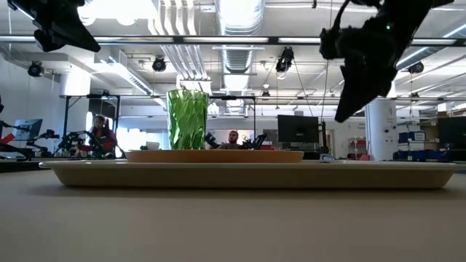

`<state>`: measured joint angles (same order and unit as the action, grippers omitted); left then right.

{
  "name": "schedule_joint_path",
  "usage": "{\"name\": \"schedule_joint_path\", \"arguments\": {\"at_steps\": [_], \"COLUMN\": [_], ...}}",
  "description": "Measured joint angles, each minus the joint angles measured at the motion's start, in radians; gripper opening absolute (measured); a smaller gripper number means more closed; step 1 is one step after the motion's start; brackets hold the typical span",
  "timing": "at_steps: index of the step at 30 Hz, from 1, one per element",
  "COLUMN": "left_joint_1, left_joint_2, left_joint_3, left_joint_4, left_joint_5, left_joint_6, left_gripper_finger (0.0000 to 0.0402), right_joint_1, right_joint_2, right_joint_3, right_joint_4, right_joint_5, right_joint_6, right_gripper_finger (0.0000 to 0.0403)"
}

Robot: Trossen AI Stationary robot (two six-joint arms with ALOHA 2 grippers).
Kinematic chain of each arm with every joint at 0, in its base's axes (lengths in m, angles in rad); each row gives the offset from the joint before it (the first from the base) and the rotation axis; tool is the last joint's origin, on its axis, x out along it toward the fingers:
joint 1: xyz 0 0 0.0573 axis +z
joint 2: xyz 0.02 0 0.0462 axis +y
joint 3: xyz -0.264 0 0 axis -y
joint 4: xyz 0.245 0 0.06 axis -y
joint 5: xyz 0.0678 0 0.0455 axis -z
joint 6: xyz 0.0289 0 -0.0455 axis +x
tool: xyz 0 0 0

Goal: Pick and place plate/cup/fork/spoon on tray
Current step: Adjust the silverware on the white serving tray

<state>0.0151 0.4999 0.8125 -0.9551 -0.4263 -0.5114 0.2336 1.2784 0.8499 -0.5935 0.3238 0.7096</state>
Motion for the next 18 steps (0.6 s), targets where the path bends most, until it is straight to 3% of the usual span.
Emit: {"name": "schedule_joint_path", "arguments": {"at_steps": [10, 18], "left_joint_1": [0.0, 0.0], "left_joint_2": [-0.001, 0.0], "left_joint_3": [-0.002, -0.002], "left_joint_4": [0.005, 0.004], "left_joint_5": [0.0, 0.0], "left_joint_6": [0.001, 0.001], "left_gripper_finger": [0.0, 0.0], "right_joint_1": [-0.025, -0.01], "right_joint_2": [0.0, 0.0], "right_joint_3": [-0.078, -0.116], "right_joint_4": [0.126, 0.166], "right_joint_5": [-0.049, -0.174], "right_joint_6": [0.008, 0.071], "right_gripper_finger": [0.0009, 0.0009]}}
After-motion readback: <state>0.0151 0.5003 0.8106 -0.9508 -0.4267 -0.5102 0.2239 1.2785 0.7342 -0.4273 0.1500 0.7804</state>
